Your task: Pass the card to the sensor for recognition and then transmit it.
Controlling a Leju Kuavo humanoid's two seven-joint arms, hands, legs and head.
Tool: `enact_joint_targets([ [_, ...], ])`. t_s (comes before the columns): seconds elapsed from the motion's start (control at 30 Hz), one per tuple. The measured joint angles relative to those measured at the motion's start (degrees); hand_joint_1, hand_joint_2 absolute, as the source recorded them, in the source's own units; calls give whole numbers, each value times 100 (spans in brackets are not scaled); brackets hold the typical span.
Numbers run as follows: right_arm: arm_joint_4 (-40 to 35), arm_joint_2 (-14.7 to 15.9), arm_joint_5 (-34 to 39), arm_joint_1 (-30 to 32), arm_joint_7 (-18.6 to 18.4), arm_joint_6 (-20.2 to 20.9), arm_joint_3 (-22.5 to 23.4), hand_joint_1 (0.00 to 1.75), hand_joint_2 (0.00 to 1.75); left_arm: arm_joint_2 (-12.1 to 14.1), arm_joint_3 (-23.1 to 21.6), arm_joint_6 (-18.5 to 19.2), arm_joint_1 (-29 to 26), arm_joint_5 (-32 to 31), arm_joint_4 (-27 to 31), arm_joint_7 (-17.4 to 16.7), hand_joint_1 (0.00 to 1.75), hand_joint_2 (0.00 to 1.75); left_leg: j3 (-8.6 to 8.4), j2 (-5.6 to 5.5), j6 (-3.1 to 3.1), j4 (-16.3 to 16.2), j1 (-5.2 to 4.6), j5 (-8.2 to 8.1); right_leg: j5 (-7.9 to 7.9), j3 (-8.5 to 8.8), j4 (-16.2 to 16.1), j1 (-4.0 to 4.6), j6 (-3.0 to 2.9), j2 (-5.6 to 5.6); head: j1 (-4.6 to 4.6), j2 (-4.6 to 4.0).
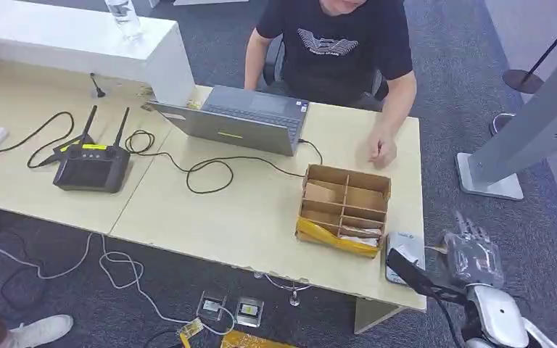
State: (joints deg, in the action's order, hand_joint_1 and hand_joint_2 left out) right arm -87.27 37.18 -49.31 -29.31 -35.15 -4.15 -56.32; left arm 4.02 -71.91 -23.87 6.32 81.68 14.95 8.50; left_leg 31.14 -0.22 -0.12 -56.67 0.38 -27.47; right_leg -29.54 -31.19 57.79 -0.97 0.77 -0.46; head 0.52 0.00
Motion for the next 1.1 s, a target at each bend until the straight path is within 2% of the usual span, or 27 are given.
enact_joint_targets([
  [0.43, 404, -490, 442, -103, 85, -500, -164, 175, 175, 15, 0, 0, 6, -44, 0, -11, 0, 0, 0, 0, 0, 0, 0, 1, 0, 0, 1, 0, 0, 0, 0, 0],
  [1.1, 879, -610, 636, 168, 101, -603, -157, 175, 175, 74, 0, 42, 5, -90, 0, -17, 0, 0, -2, 1, 0, 0, 0, 0, 0, -1, 0, 0, 0, 2, 0, 0],
])
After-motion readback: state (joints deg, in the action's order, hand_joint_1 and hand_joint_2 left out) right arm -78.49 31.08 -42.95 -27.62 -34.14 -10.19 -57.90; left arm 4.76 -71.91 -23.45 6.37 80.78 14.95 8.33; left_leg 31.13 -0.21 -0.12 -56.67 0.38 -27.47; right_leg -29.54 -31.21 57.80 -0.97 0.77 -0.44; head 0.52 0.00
